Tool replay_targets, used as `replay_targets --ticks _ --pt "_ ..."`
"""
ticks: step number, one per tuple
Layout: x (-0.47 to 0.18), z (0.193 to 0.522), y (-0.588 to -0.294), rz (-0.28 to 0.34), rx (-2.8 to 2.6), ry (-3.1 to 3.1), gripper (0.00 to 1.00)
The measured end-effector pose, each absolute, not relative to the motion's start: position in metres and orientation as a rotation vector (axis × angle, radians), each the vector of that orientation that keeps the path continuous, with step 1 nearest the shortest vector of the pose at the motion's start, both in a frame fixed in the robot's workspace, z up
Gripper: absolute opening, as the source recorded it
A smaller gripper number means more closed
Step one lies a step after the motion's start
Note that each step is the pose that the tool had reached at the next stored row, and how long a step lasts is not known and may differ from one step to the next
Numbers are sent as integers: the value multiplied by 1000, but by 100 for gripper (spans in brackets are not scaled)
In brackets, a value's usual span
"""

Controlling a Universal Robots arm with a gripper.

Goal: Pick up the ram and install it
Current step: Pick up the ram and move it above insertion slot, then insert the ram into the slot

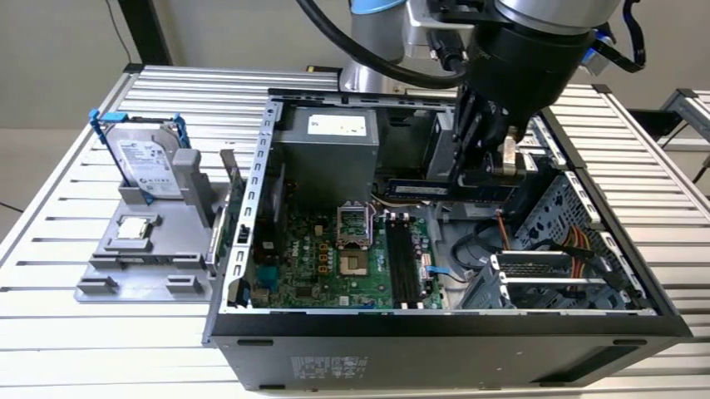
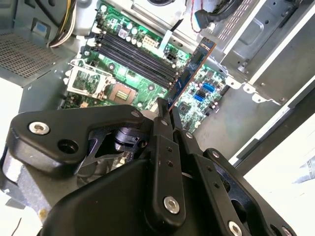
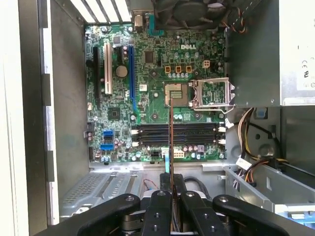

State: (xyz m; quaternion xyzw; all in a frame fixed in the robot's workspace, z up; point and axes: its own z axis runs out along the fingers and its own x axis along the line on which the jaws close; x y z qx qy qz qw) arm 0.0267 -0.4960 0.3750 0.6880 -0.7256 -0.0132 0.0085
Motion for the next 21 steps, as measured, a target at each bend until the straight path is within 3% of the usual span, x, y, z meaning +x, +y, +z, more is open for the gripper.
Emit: replay_targets --ticks 21 --pt "21 375 -474 -24 2158 -2275 0"
